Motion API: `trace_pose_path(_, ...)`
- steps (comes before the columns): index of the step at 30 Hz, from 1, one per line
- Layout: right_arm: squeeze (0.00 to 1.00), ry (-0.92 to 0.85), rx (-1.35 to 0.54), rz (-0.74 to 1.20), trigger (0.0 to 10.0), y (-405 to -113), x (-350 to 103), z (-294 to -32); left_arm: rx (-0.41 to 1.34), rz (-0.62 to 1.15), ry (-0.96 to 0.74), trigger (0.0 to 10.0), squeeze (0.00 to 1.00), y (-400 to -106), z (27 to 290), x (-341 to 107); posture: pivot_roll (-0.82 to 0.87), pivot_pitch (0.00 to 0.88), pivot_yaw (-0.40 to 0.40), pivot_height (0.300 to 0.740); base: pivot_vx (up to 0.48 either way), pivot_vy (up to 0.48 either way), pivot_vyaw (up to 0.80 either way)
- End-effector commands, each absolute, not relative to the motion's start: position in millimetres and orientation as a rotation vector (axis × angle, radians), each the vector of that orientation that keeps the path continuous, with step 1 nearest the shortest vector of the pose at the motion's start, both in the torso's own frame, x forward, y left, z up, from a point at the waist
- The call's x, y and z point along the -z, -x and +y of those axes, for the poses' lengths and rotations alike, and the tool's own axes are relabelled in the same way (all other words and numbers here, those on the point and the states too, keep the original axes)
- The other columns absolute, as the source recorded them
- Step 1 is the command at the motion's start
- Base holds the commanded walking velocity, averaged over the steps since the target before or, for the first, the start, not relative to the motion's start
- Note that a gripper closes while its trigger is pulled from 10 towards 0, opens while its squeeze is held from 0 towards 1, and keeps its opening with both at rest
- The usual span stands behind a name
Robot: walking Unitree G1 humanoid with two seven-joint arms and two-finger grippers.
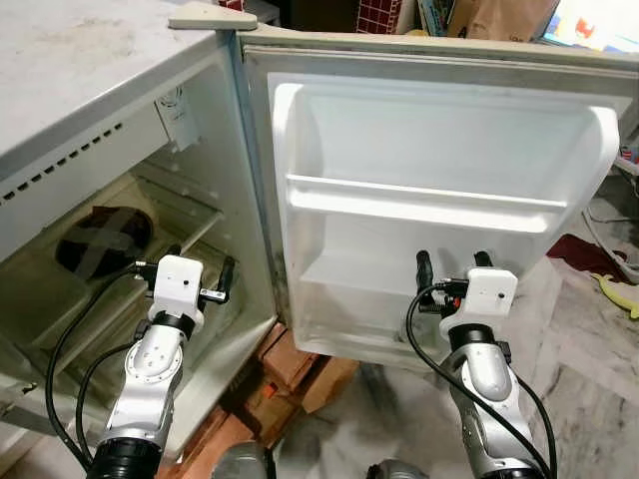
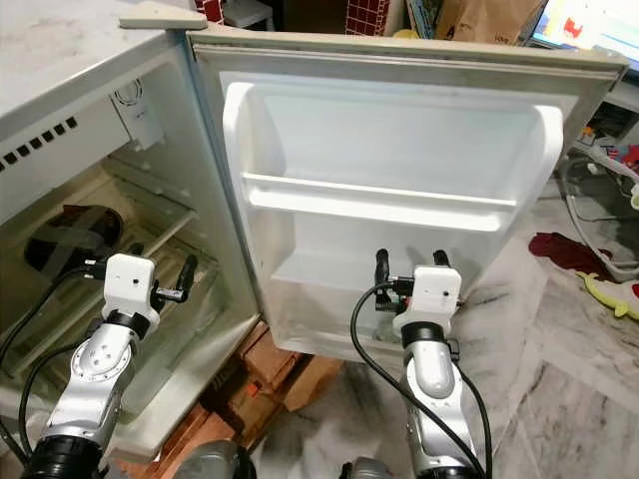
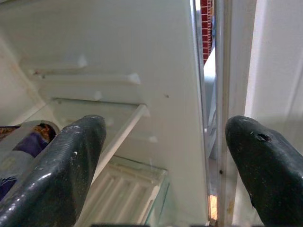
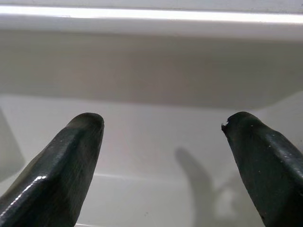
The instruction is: Restocking fridge
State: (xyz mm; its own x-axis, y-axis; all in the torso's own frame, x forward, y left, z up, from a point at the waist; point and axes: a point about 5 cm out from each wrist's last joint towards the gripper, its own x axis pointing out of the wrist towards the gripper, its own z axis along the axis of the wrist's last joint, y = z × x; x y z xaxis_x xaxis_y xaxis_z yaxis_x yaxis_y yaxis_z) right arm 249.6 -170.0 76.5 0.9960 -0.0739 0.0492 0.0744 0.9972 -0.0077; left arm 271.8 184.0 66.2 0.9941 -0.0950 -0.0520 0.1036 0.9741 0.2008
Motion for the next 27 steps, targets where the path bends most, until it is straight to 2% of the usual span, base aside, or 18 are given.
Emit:
trace_pose_path(1,0.0,-0.001,0.074,-0.031,10.0,-245.7,-74.7,-174.1,0.085,0.056,-0.217,10.0,0.0,-273.1,185.6,-64.2,-0.02,0.0,-0.014,0.74,0.0,-0.255,0.0)
trace_pose_path(13,0.0,-0.015,-0.001,0.032,10.0,-244.0,-65.1,-169.1,0.054,0.065,-0.225,10.0,0.0,-278.4,183.1,-62.5,-0.03,0.0,-0.011,0.74,0.0,-0.361,0.0)
trace_pose_path(27,0.0,-0.065,-0.247,0.12,10.0,-236.8,-55.7,-148.3,0.045,0.069,-0.232,10.0,0.0,-278.7,184.6,-60.6,-0.03,0.0,-0.016,0.74,-0.172,-0.393,0.0)
